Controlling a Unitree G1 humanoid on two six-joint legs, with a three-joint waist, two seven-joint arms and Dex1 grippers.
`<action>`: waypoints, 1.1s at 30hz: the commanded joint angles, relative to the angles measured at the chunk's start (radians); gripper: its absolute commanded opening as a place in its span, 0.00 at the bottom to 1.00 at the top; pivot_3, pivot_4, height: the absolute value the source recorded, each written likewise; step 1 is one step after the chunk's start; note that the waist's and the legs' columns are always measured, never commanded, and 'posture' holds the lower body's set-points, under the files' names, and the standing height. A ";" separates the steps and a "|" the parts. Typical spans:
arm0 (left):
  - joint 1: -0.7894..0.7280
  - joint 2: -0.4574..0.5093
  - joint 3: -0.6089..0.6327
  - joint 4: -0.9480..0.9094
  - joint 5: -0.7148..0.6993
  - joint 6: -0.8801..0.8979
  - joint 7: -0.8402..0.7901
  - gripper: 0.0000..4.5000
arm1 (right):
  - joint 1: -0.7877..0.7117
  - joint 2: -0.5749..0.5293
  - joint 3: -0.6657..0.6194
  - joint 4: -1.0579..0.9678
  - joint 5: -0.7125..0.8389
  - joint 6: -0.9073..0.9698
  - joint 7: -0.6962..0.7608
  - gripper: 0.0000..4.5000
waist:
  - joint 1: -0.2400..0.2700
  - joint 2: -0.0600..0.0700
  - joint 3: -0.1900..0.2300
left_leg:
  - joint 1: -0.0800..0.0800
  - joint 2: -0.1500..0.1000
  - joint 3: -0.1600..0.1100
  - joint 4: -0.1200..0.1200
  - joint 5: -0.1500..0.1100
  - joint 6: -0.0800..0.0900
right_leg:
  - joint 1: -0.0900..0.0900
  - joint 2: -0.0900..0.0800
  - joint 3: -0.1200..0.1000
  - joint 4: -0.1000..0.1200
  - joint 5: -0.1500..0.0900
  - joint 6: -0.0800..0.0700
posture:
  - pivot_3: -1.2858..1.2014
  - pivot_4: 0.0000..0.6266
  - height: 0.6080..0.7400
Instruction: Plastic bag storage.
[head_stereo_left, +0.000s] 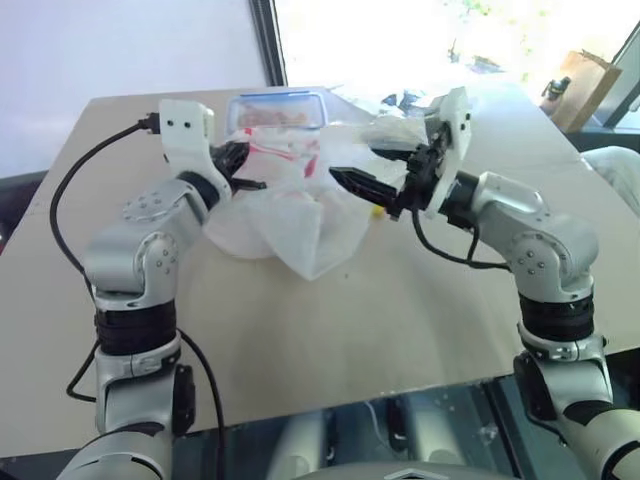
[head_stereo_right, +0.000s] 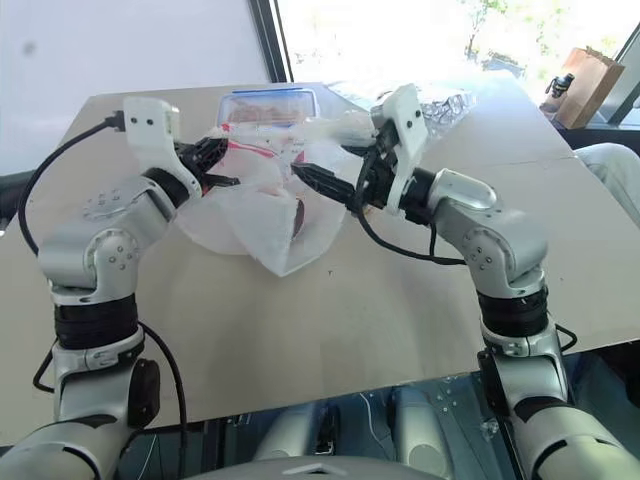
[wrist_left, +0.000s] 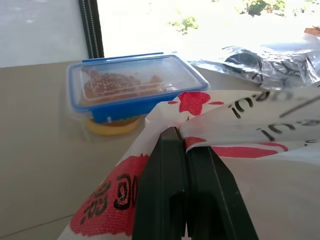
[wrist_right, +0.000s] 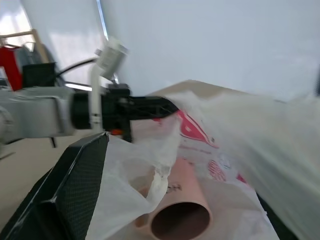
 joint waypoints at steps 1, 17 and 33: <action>-0.068 -0.002 -0.029 0.057 0.081 -0.099 -0.005 0.00 | -0.087 0.051 0.090 0.328 -0.209 -0.252 -0.018 0.99 | -0.004 0.000 0.000 | 0.001 0.000 0.001 0.000 0.000 0.000 | 0.000 0.000 0.001 0.000 0.000 0.000 | 0.52 0.24 1.00; -0.102 0.092 -0.028 0.117 0.203 -0.287 -0.098 0.00 | -0.425 0.186 -0.006 0.695 -0.141 -0.488 0.394 0.99 | -0.010 0.002 0.002 | -0.013 -0.002 -0.006 -0.010 0.001 -0.002 | -0.014 -0.003 -0.007 -0.001 0.000 0.000 | 0.52 0.24 1.00; -0.055 -0.012 0.039 0.085 0.066 -0.122 -0.151 0.00 | -0.054 -0.007 -0.116 -0.120 0.292 0.186 0.312 0.99 | -0.002 0.002 0.002 | -0.015 -0.001 -0.014 0.003 0.007 -0.008 | -0.012 -0.003 -0.015 0.005 0.003 -0.007 | 0.52 0.24 1.00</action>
